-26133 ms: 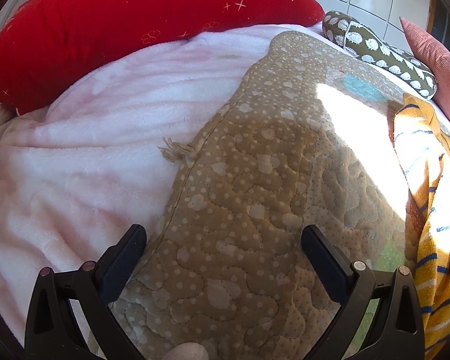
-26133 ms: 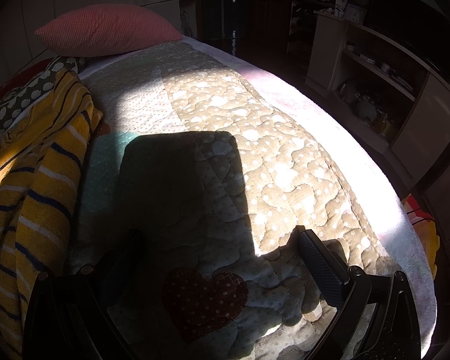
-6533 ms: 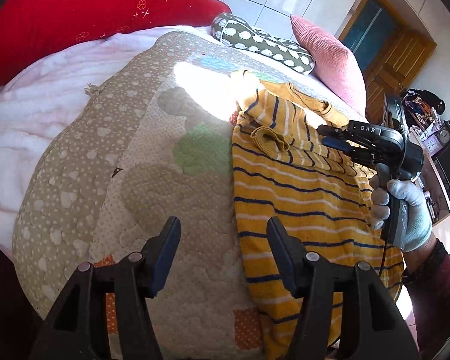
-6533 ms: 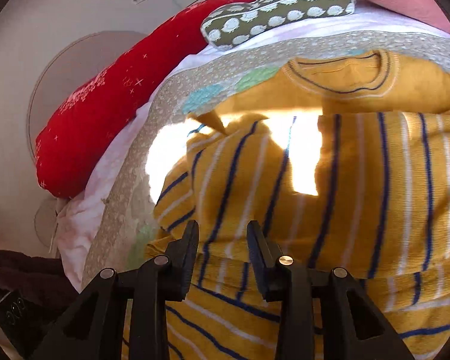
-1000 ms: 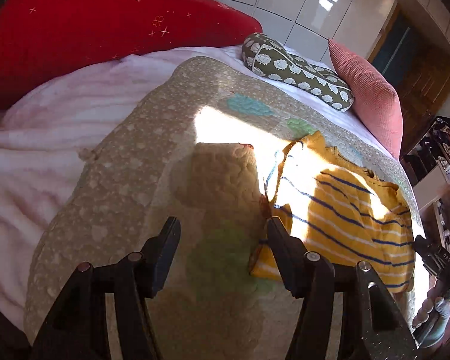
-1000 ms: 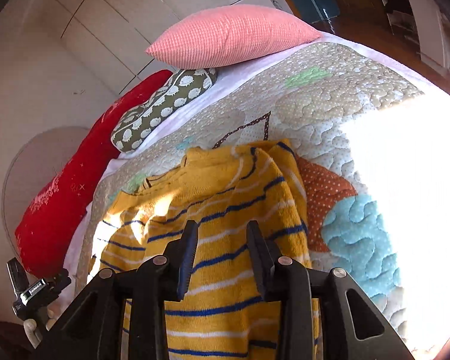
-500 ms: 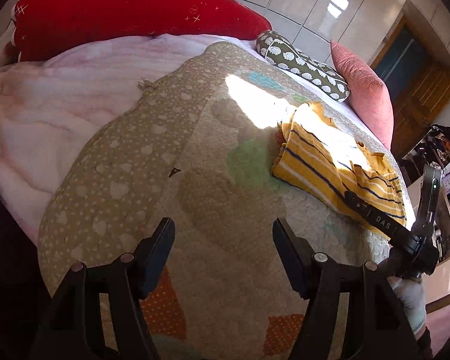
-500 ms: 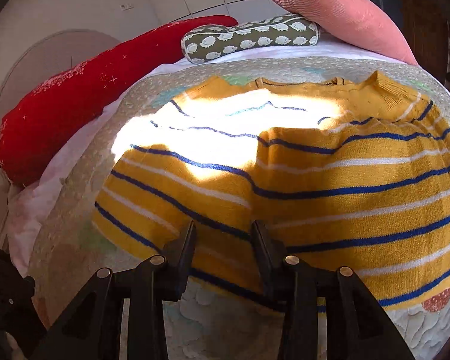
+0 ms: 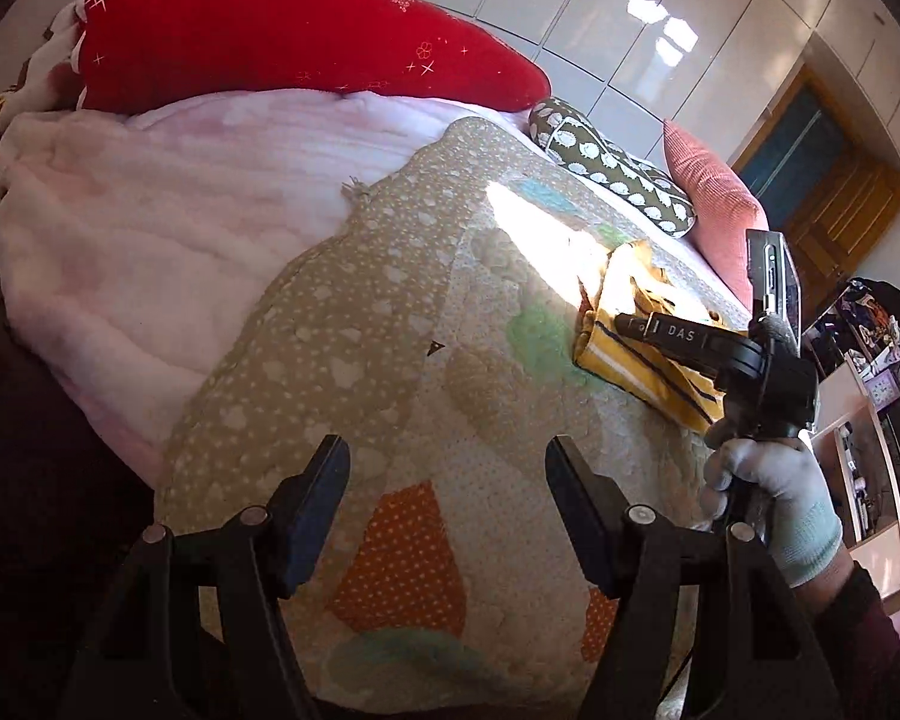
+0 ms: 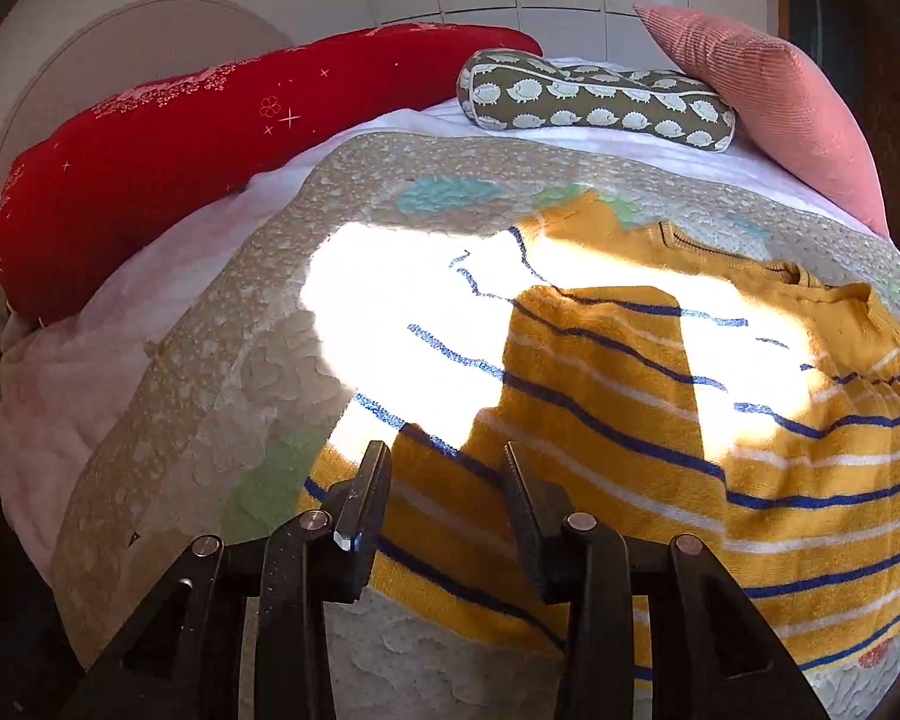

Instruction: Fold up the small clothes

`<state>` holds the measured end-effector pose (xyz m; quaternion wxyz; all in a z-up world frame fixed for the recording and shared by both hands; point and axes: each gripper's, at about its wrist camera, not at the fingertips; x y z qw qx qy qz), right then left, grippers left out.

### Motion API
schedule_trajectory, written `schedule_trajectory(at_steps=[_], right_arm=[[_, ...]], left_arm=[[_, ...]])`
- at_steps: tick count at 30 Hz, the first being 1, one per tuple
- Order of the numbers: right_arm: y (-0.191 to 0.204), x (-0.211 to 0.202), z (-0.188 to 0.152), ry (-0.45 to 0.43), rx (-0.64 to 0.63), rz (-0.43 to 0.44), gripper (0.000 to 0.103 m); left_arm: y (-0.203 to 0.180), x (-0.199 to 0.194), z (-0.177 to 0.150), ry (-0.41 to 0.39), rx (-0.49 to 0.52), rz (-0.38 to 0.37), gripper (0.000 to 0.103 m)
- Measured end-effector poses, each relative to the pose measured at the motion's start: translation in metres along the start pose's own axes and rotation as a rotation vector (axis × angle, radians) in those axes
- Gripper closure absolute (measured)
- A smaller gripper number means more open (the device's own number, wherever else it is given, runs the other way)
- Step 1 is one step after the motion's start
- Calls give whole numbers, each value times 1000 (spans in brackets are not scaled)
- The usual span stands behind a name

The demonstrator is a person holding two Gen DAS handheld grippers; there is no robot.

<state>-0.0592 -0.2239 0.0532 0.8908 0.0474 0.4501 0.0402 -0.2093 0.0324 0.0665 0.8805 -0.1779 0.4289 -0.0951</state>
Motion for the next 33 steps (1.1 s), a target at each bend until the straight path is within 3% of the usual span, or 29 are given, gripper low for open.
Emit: schedule_trajectory(at_steps=[2,4,7,9,12,16,20,23,25,26,29,31,33], right_arm=[[12,13,-11,30,7,14,64],[34,7,-28,7,-82,-29,59],[53,-4,-55,24,-170,-8,49],[55,-13,-66,42,-174,31,49],[38,-40,-74,-34,-109,153,50],[-14,-66,-70,-118,4,82,50],[-109,-81,-71,-138,226,-14,50],[-183,-98,-101,-149,421,-108,50],[-230,-113,-131,-182,581,-77,61],[-252,-122,-148,-210,669,-34,61],[-297,-150,-187,-284,845,-88,61],[-312,-169,-201,-324,904,-106,61],[-313,-184,-204,-343,879,-158,58]], left_arm=[[5,1,0,11,-5,0,36],[8,3,0,20,-6,1,36],[6,5,-1,28,3,-7,36],[1,4,-3,29,24,-7,36],[-13,0,-6,16,81,16,36],[-36,-1,-10,0,161,42,36],[-60,4,-18,20,239,43,36],[-77,10,-27,42,295,50,36],[-86,14,-32,55,323,60,36],[-90,16,-34,60,335,64,36],[-103,20,-40,71,372,80,36],[-112,22,-45,77,399,91,36],[-121,24,-50,83,422,100,36]])
Point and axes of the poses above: each gripper's, at about its wrist camera, not at the fingertips, and x roughly the way its jaws point, y to its left, z to its top, and after that the axes turned 1 degree about -z, right-handed
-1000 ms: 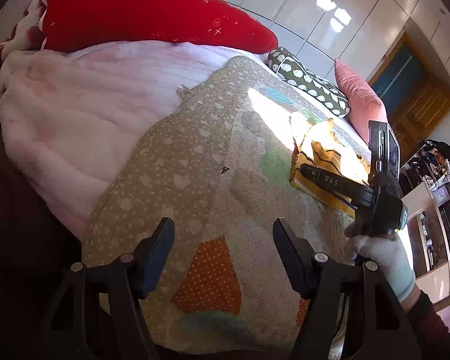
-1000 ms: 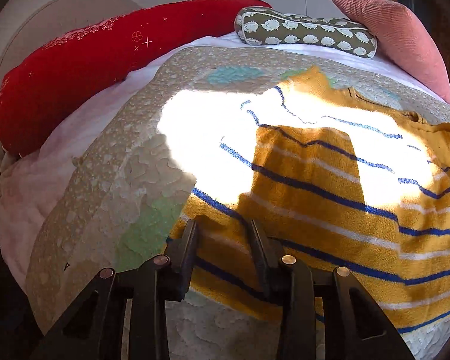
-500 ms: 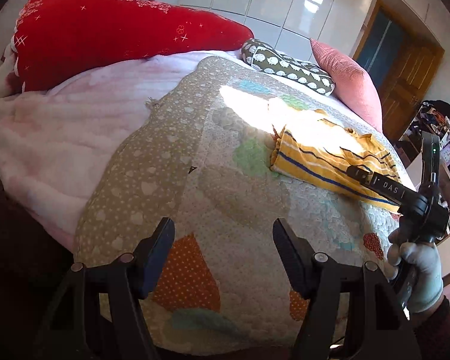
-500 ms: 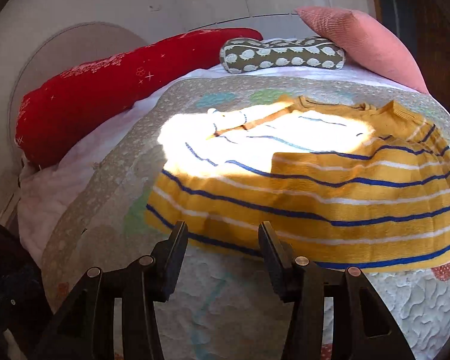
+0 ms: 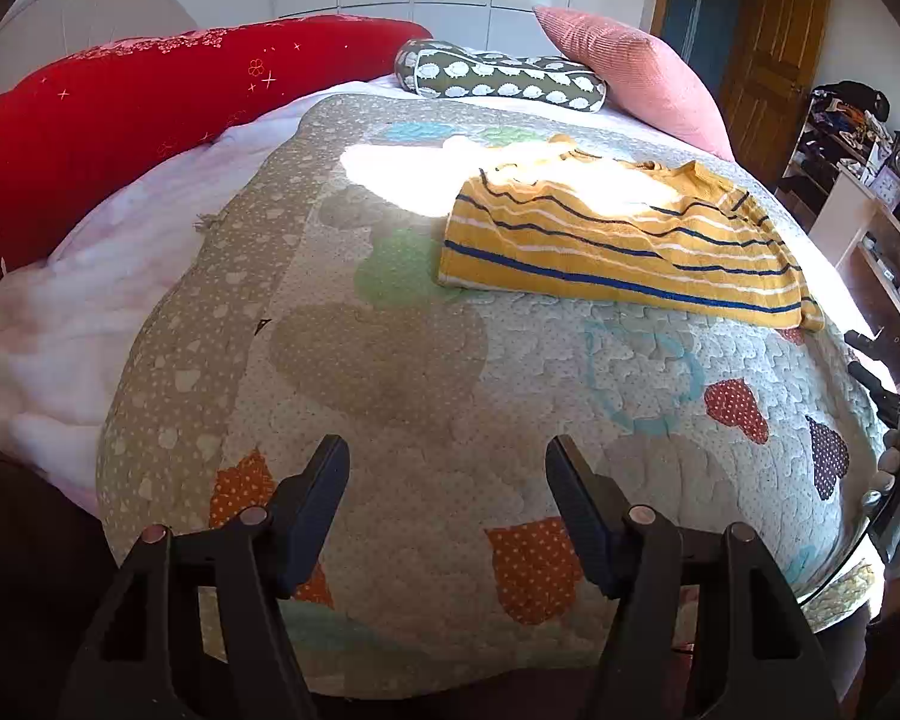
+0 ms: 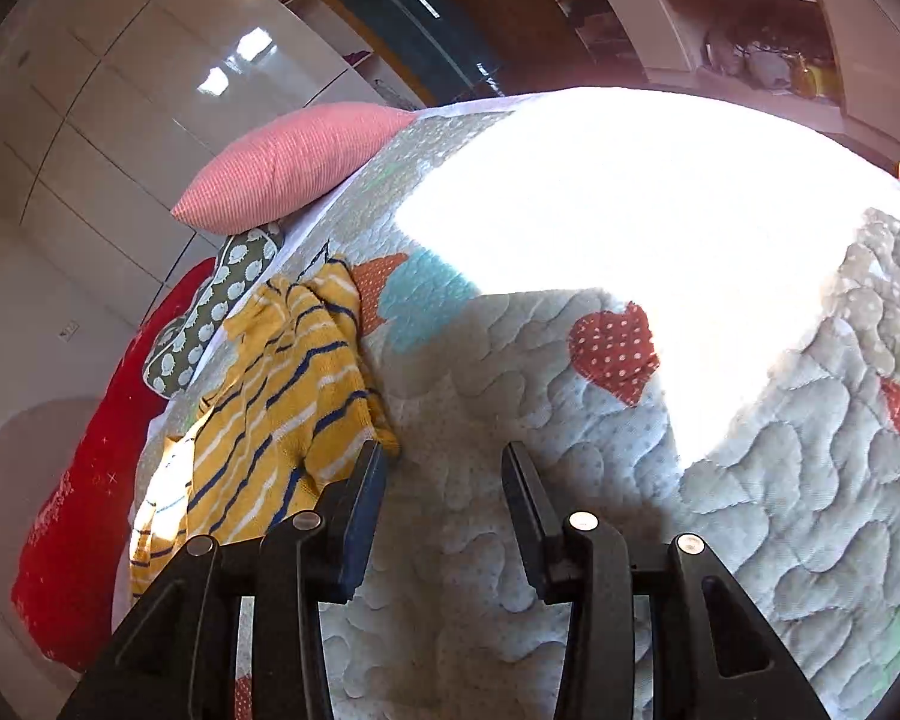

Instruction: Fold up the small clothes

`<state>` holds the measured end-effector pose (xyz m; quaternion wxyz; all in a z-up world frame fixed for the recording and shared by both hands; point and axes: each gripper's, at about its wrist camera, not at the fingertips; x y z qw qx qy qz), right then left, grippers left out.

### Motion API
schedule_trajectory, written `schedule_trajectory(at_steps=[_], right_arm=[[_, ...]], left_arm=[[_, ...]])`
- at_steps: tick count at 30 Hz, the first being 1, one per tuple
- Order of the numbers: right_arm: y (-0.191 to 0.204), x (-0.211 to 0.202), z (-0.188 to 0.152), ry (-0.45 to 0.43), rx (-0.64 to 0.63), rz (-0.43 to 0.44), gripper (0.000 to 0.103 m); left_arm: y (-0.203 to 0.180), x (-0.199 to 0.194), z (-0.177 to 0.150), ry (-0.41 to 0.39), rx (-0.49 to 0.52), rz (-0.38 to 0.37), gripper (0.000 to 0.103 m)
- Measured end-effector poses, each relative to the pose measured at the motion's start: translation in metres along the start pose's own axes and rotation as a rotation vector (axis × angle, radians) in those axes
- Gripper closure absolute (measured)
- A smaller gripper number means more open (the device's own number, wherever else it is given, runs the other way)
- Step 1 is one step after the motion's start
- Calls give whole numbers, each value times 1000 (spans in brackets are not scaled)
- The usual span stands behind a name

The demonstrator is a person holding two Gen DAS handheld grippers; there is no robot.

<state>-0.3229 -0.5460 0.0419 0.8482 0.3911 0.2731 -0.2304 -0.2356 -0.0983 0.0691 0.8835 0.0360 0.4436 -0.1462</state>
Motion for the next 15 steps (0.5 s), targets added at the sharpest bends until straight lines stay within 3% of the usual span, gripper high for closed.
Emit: schedule_trajectory(at_steps=[9,13,15], right_arm=[[12,-14,-9,-14,-131,64,58],[13,-5,-22,7,-197,89,52],[7,4,-31,17,-194,103,52]], left_arm=[[-37,11,7,44,73,28,36],[-45,22,38,70,67,-69,36],[-54,26,65,39,81,-107,36]])
Point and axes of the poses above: each gripper's, at about its wrist camera, not at the fingertips, and x roughly the way its jaws point, y to its left, z to its top, and after that the axes turned 1 degree about -z, right-handed
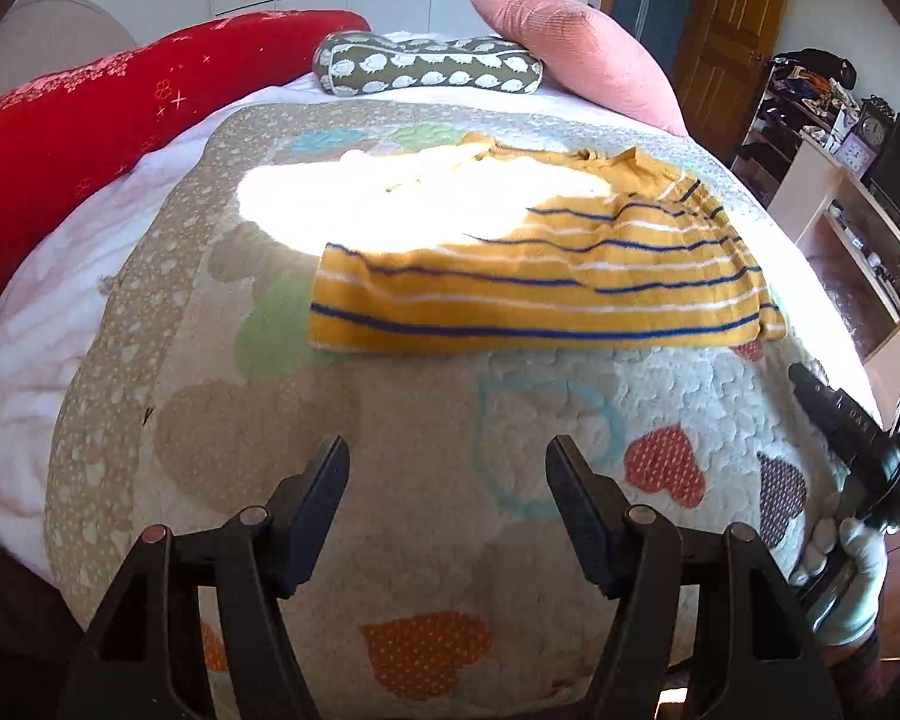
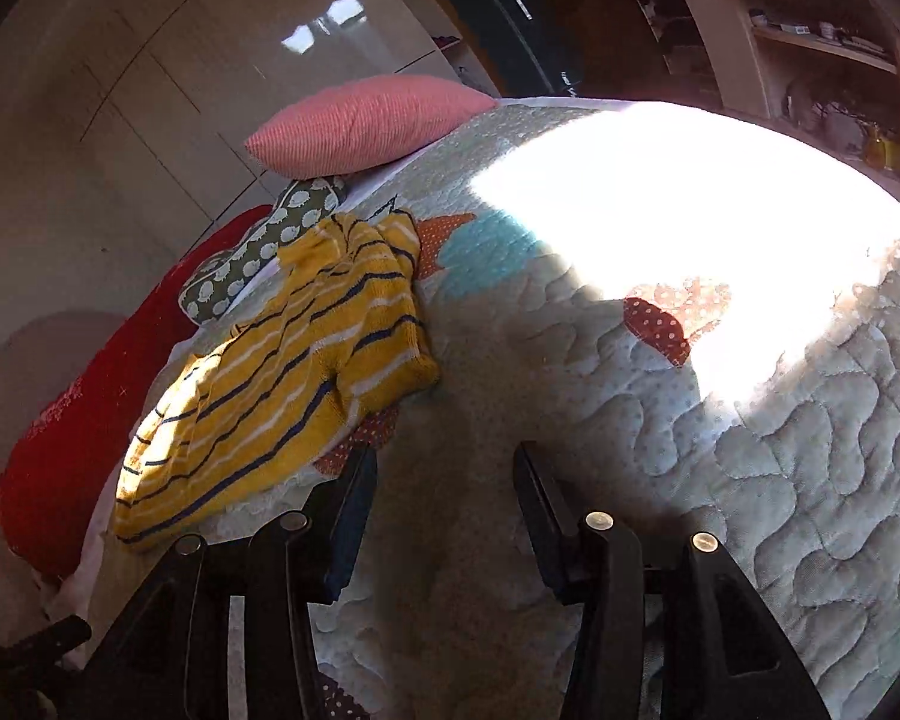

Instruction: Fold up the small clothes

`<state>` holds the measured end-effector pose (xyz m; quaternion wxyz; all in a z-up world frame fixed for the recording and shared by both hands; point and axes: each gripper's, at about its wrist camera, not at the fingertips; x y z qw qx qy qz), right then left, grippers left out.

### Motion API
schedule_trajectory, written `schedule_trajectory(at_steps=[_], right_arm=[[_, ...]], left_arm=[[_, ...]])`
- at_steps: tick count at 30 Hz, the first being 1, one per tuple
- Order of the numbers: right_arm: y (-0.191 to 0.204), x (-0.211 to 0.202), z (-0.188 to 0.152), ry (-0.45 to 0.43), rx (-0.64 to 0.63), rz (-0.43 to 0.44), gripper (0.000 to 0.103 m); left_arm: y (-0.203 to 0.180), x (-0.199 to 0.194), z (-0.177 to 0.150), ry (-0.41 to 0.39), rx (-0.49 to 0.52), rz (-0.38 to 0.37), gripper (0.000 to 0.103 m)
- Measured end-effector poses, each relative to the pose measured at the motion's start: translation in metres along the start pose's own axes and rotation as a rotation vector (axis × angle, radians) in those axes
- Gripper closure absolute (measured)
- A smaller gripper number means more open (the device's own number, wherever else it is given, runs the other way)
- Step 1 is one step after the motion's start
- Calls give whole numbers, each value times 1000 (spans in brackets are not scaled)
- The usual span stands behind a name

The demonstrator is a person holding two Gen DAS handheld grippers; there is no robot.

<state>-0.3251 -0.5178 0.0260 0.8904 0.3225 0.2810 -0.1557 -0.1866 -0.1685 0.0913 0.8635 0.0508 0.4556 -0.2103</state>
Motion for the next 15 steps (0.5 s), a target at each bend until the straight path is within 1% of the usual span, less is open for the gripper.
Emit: schedule_trajectory(at_steps=[1,2,4,6,7,8,9,10,12,14,15], right_arm=[[-2,-2,-4,-24,-3,15,51],[-3,-3,-4,-28,-2,34,50],[-7,-2,-4,-23,11,76,48],[-12,-3,-5,-26,26,119,48],[-14,-3,-5,-28,32,135,48],[-15,-4,-6,-29,36,146,48],[-16,-5,-6,-31,36,151,48],[-17,-6,-8,-32,34,152,48],[-16,-6,-8,-32,29,150,48],[-16,-8,-10,-33,28,152,48],[-15,-8,-10,-31,27,154,47]], left_arm=[[-7,4,16,-22,25,-12,35],[-15,11,33,-35,55,-19,34],[-30,34,66,-37,110,-42,29],[-40,69,98,-5,143,-72,29],[-41,89,114,20,143,-66,29],[-39,110,129,44,137,-43,29],[-34,130,142,61,116,-7,29],[-25,149,154,78,75,12,30],[2,181,171,117,-25,22,30],[36,200,181,130,-134,45,30],[53,204,185,134,-192,26,34]])
Point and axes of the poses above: each gripper's, at about its wrist camera, not at the fingertips, and x roughly the way its jaws point, y to its left, z to its top, and after that the axes turned 1 degree about -z, right-handed
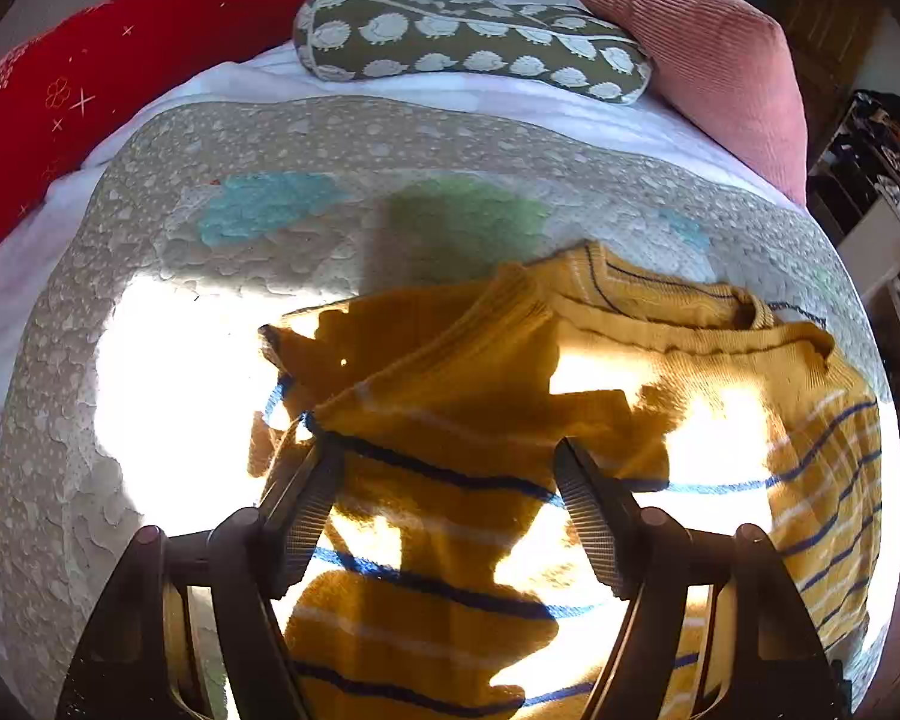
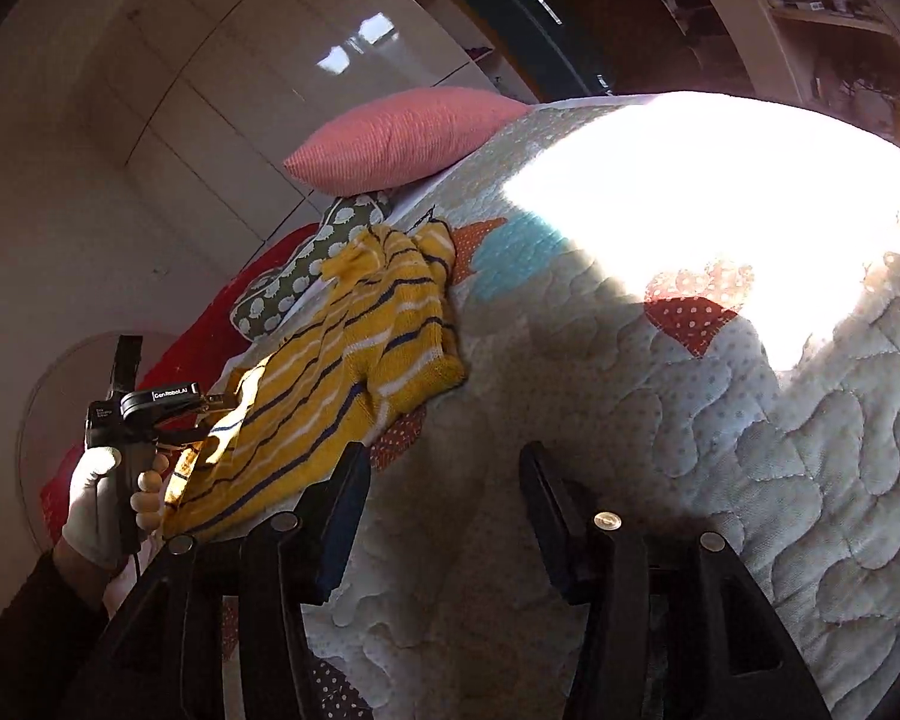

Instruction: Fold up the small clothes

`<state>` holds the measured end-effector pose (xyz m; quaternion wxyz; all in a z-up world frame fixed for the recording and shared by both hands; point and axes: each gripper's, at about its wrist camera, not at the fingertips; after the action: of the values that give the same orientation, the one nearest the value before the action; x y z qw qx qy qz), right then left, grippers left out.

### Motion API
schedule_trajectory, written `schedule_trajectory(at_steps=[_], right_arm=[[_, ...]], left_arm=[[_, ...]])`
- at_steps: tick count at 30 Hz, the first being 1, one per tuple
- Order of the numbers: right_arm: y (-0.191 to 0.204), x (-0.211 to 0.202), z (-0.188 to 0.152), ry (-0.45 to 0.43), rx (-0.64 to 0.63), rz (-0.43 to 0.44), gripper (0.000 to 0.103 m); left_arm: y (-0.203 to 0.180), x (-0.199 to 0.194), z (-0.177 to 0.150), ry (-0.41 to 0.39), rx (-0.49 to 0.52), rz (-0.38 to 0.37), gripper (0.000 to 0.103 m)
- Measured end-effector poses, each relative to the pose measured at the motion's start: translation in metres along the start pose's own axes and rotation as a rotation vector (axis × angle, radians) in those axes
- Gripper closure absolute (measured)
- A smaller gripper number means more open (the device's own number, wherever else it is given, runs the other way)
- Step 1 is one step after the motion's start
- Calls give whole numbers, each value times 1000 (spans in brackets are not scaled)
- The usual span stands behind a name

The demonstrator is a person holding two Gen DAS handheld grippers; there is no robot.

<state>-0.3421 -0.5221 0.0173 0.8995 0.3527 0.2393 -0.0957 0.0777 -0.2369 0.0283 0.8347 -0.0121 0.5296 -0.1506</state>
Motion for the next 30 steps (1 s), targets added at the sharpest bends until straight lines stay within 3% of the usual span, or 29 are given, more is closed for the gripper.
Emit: schedule_trajectory(at_steps=[3,6,9,14,16,18,21,24,27,30], right_arm=[[1,0,-1,5,-6,3,46],[2,4,2,10,-11,6,45],[2,5,3,12,-12,6,45],[4,10,6,27,-19,-2,45],[18,9,10,80,-42,-46,46],[54,1,10,102,-149,2,46],[136,6,-3,163,-445,44,45],[210,35,-29,244,-728,78,45],[265,65,-60,256,-980,80,45],[300,98,-86,305,-1137,99,45]], left_arm=[[40,2,11,32,-135,-148,51],[63,-11,12,31,-225,-258,53],[80,-33,10,-6,-266,-259,51],[103,-50,0,-3,-271,-225,50],[110,-57,-4,-2,-270,-250,42],[112,-65,-6,-4,-244,-285,33],[98,-62,-4,22,-155,-332,24],[78,-46,-4,91,-64,-359,23],[70,-32,-2,128,-20,-375,23],[74,-18,6,146,-4,-357,23]])
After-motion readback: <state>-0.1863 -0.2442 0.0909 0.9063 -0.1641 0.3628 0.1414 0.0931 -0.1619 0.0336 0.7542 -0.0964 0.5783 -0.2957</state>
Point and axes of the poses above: each gripper's, at about its wrist camera, not at the fingertips, and x roughly the way its jaws point, y to its left, z to its top, and after that the axes turned 1 degree about -z, right-handed
